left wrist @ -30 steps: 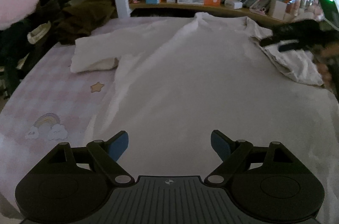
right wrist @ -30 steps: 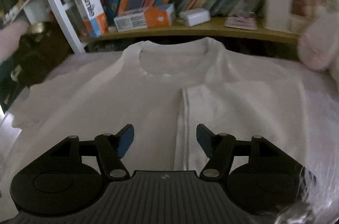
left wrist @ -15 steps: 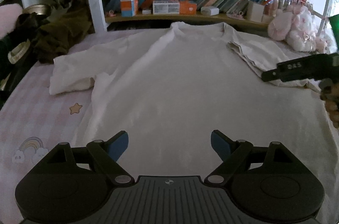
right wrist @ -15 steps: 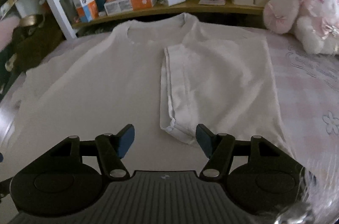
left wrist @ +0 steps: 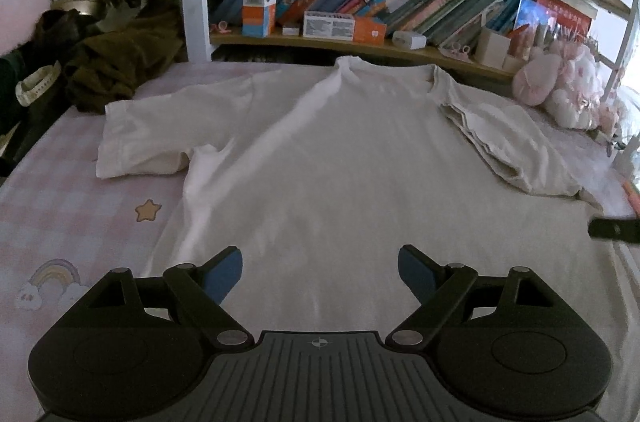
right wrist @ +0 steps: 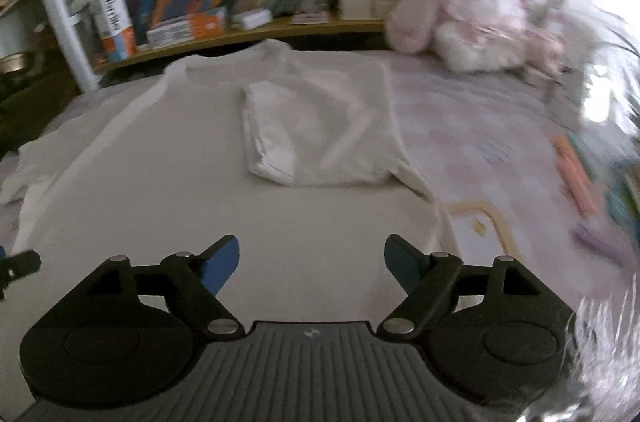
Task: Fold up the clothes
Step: 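Move the left gripper to the shirt side edge opposite the folded side, then grasp the shirt side edge with the left gripper and lift it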
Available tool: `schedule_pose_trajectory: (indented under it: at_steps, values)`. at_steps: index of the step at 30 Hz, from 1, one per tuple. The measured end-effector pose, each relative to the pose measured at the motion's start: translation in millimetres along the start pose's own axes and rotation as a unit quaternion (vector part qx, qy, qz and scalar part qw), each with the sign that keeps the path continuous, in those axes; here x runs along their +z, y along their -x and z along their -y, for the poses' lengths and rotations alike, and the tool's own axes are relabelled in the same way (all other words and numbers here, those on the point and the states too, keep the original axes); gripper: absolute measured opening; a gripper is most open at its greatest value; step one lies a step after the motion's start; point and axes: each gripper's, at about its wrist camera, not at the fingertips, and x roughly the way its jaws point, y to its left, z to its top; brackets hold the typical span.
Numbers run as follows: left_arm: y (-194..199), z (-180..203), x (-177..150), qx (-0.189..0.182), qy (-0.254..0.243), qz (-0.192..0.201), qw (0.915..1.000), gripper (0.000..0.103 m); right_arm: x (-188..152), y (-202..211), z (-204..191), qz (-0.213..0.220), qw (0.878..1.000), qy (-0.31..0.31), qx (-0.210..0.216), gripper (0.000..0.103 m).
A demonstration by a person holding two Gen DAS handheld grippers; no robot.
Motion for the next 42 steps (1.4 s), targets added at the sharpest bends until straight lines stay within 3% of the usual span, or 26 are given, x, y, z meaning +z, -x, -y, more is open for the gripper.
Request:
schedule_pose_trajectory:
  at_steps: [7, 23, 36, 42]
  values:
    - [-3, -2, 1, -0.015, -0.009, -0.006, 0.9998, 0.088, -11, 12, -8, 0.010, 1.000, -0.003, -0.029, 0.090]
    - [-3, -23, -3, -0.044, -0.011, -0.013, 0.9989, 0.088, -27, 22, -47, -0.014, 0.999, 0.029, -0.029, 0.096]
    - [-3, -74, 4, -0.014, 0.024, -0.007, 0.9996, 0.088, -24, 20, -81, -0.008, 0.998, 0.064, -0.011, 0.096]
    - [-11, -106, 13, -0.014, 0.084, -0.005, 0.9963, 0.085, -22, 17, -93, -0.008, 0.997, 0.078, 0.001, 0.096]
